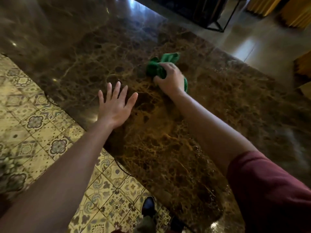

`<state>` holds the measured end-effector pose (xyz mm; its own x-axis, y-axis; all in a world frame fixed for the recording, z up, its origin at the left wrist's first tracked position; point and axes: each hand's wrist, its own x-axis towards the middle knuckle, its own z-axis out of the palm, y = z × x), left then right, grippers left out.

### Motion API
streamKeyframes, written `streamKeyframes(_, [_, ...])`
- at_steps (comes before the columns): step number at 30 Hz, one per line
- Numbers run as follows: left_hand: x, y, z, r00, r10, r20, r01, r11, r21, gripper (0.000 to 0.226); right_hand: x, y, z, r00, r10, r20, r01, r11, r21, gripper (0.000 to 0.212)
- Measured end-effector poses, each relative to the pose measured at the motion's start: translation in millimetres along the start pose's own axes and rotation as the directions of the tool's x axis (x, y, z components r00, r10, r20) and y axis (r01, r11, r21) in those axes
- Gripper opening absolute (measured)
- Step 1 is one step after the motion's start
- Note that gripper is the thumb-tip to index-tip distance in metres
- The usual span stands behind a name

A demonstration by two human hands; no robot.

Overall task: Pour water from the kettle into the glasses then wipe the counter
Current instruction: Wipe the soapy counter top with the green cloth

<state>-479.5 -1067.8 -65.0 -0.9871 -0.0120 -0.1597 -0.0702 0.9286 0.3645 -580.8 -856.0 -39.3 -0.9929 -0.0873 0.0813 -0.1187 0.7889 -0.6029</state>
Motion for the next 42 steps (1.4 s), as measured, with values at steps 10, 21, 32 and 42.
streamKeyframes(10, [3, -2, -4, 1.000, -0.005, 0.009, 0.005, 0.998, -0.066, 0.106, -219, 20, -11, 0.938, -0.301, 0.172, 0.296, 0.954, 0.055, 0.060])
streamKeyframes(21, [-6, 5, 6, 0.999, -0.003, -0.037, 0.011, 0.980, 0.199, 0.107, -194, 134, -108, 0.855, 0.376, -0.357, -0.404, 0.915, -0.003, 0.061])
streamKeyframes(32, [-6, 5, 8, 0.998, -0.023, -0.063, 0.035, 0.978, 0.206, 0.096, -224, 8, -22, 0.981, -0.189, 0.041, 0.188, 0.982, 0.026, 0.058])
streamKeyframes(42, [-44, 135, 25, 0.898, 0.433, -0.077, -0.410, 0.887, 0.214, 0.066, -363, 109, -113, 0.952, 0.172, -0.252, -0.180, 0.984, -0.012, 0.055])
